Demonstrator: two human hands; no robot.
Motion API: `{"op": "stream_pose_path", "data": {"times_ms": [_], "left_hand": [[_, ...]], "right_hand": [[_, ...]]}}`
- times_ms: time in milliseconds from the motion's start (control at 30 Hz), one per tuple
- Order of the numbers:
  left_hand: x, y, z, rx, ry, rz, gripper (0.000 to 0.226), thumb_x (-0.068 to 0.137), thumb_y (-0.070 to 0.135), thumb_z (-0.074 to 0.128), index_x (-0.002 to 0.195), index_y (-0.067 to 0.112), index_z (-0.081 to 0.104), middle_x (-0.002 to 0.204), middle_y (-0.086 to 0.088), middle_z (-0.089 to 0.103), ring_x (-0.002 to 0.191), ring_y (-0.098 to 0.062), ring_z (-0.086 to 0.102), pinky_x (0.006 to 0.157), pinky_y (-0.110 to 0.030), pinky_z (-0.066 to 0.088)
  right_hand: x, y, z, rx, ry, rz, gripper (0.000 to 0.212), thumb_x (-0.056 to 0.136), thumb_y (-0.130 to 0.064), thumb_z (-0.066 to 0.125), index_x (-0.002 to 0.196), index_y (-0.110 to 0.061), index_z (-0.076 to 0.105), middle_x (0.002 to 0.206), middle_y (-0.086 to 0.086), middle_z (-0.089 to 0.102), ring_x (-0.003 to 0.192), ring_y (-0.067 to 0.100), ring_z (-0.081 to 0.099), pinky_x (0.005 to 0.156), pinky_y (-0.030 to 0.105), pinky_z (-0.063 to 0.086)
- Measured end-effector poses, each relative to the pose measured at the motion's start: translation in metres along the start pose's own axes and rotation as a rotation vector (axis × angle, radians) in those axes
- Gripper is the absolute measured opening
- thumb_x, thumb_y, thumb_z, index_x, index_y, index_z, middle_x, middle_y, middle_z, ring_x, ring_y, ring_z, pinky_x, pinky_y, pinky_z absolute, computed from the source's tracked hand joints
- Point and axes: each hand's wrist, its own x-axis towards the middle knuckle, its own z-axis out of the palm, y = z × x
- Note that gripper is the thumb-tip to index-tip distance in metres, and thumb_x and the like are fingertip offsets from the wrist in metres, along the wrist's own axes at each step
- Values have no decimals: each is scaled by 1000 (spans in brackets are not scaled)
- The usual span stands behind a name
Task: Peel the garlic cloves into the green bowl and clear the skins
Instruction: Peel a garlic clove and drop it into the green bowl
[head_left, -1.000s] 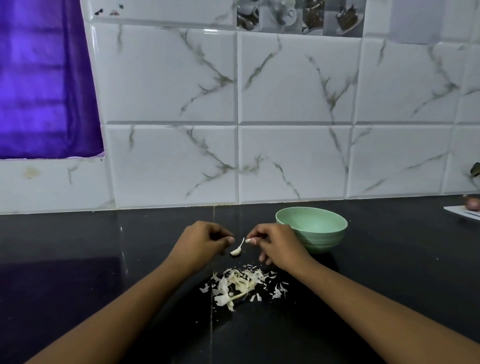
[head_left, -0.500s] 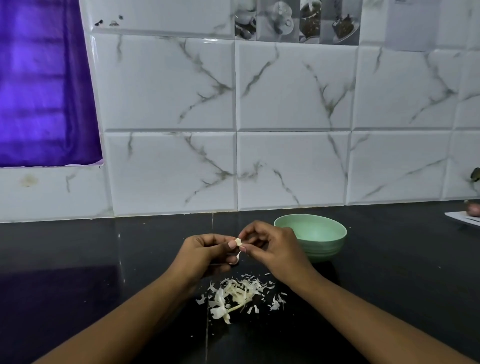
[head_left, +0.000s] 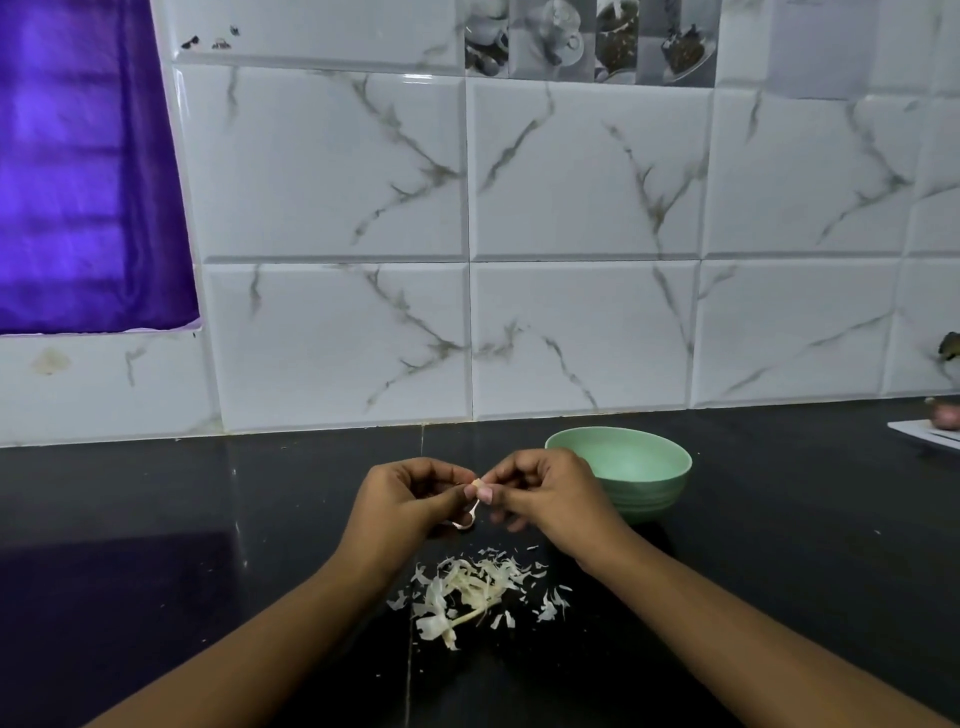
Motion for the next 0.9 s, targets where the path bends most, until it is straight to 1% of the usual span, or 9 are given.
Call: {"op": "stream_pose_path", "data": {"times_ms": [133,300,400,533,633,700,800,833,900], "left_hand": [[1,-2,0,64,-7,108,8,76,9,76,84,10,75,65,-7,72,55,-11,66,55,-20,52],[2,-3,2,42,-14,148,9,76,6,75,84,11,75,65,-6,72,55,-11,65,56,-19,51],[2,-5,2,13,-24,142,9,76,6,75,84,10,75,67,-11,72,57,-14,64,57,-22,52],[2,-8,3,-3,-22,116,15,76,8,75,90,12,74,72,-12,73,63,-20,68,61,-25,55],[3,-11,2,-11,-30,101,24,76,10,75,99,18,73,80,-10,75,75,-32,72,72,-37,59],[3,-12,2,64,-33,128,23,76,15,77,98,20,74,76,-7,75,75,-31,72,76,-41,59],[1,-10,4,155,11,183,15,76,17,78,90,20,77,69,-2,74,67,-21,72,70,-35,60],[1,-8,4,174,40,200,12,76,17,78,87,21,76,67,-1,73,64,-18,72,68,-31,60],[3,-6,2,140,108,199,9,77,16,77,84,21,75,67,-1,73,63,-18,71,64,-28,59]], "right_hand": [[-1,-3,1,69,14,61,8,83,-10,70,76,-12,68,77,14,73,59,17,67,52,23,50],[-3,-9,-1,228,-8,142,13,85,-7,65,74,-12,65,85,20,71,51,15,64,46,19,46],[-2,-8,-3,268,-59,189,12,88,-11,63,76,-14,63,80,15,70,53,15,65,53,26,49],[-2,-7,-1,251,-77,193,14,91,-12,60,77,-13,61,68,6,68,51,14,63,48,24,50],[-1,-5,2,264,-63,199,12,91,-9,59,79,-10,61,62,3,65,50,13,62,49,25,51],[-1,-4,3,281,-55,203,11,90,-7,60,80,-8,61,61,2,65,49,13,61,51,26,52],[-1,-5,4,261,-58,216,11,91,-7,60,79,-7,61,58,0,64,48,11,60,49,24,52],[-2,-5,3,219,-59,222,12,90,-8,61,78,-7,61,57,-1,63,47,11,59,46,23,51],[-2,-6,-1,66,-71,225,15,90,-7,62,75,-9,60,56,0,62,44,9,57,44,23,50]]}}
